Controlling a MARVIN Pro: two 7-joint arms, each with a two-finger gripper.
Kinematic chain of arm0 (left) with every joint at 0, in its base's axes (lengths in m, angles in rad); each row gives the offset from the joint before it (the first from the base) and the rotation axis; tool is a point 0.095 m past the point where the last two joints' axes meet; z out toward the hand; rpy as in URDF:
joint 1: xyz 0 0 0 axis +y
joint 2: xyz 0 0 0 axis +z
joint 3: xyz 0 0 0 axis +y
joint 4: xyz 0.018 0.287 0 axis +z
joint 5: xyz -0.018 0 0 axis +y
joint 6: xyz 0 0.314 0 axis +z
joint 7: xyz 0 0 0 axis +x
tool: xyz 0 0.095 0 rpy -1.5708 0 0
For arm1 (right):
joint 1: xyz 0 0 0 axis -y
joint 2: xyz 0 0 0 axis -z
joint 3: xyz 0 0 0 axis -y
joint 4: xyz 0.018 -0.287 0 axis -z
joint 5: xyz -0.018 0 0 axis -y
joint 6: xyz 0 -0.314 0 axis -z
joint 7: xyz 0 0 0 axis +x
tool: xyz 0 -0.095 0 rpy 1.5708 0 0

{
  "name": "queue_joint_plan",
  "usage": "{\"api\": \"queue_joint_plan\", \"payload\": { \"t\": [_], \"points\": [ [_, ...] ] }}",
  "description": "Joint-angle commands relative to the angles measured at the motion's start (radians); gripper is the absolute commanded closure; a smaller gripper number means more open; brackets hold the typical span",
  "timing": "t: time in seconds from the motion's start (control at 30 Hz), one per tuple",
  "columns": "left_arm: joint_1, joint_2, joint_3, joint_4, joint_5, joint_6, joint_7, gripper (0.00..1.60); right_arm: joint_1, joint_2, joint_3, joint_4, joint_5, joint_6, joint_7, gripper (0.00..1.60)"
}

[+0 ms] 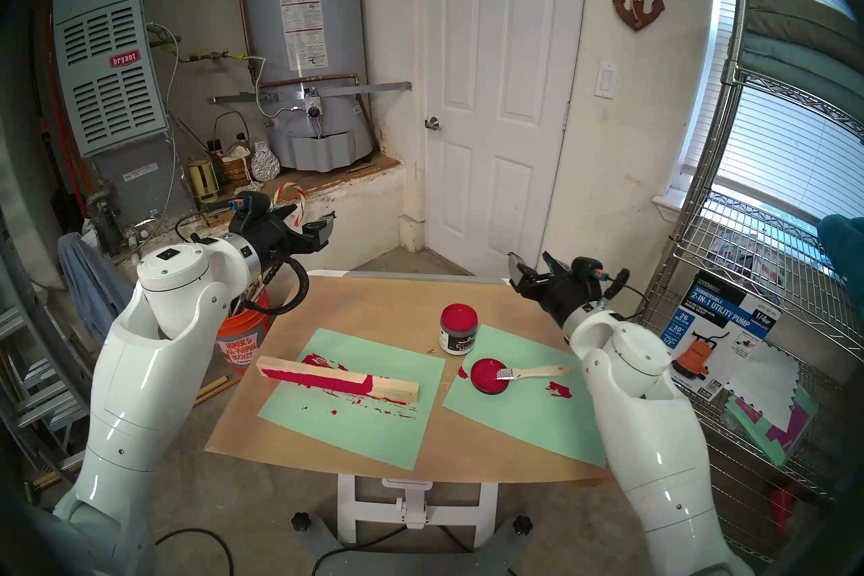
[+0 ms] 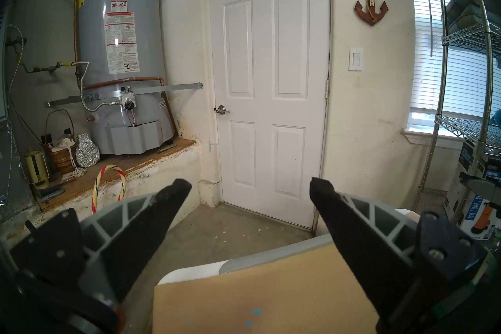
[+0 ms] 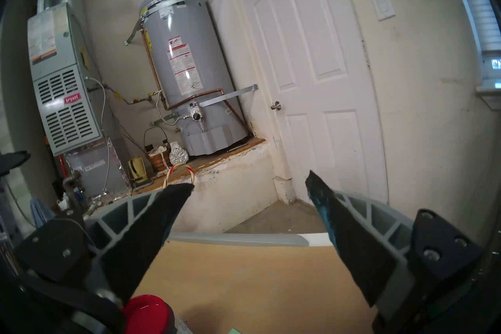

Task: Pick up brush, dip the brush into paint, and paint the wood

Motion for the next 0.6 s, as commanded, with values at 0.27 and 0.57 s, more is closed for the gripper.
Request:
{"api": "queue_joint_plan", "payload": {
  "t": [0.27,0.57],
  "points": [
    [-0.011,0.000,-0.002,-0.009,0.000,-0.004,-0.001,0.00,-0.218,0.043,0.293,-0.049,0.266,0.172,0.080,0.00],
    [-0.011,0.000,-0.002,-0.008,0.000,-0.004,-0.002,0.00,-0.355,-0.016,0.415,-0.111,0.377,0.313,0.141,0.00]
  ]
}}
